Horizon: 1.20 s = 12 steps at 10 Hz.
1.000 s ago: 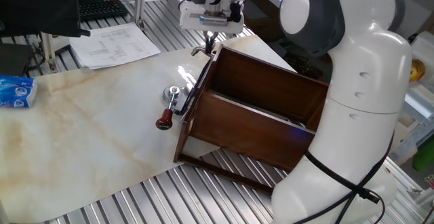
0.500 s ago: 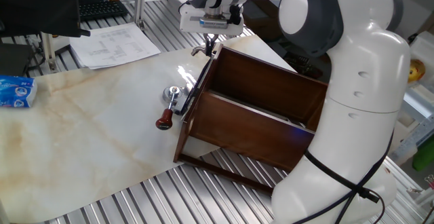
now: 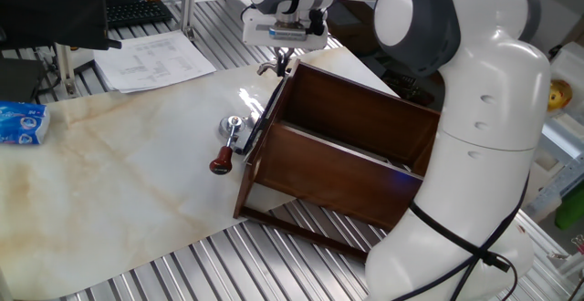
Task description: Turn off the water tap
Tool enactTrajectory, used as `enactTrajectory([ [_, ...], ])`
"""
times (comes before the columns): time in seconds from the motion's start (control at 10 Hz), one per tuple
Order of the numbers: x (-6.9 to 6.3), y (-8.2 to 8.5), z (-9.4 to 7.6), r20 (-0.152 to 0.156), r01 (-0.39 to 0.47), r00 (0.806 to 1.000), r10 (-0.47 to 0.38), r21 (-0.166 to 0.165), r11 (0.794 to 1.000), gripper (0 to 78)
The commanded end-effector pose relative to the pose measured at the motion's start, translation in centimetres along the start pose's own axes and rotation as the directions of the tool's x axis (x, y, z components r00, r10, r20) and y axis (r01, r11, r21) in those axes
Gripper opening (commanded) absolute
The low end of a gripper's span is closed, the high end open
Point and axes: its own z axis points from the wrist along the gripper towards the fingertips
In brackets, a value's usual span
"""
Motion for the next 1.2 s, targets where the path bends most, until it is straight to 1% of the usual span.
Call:
enactTrajectory([
  [0.1, -0.14, -0.13, -0.09, 0.006, 0.004, 1.0, -0.004, 0.005, 1.0, 0.0],
  [0.8, -0.48, -0.23, -0.17, 0.009, 0.009, 1.0, -0.009, 0.006, 1.0, 0.0],
  [1.0, -0.99, -0.39, -0.28, 0.009, 0.014, 1.0, -0.014, 0.006, 1.0, 0.0],
  [1.2, -1.08, -0.44, -0.27, 0.006, 0.015, 1.0, -0.015, 0.0, 1.0, 0.0],
])
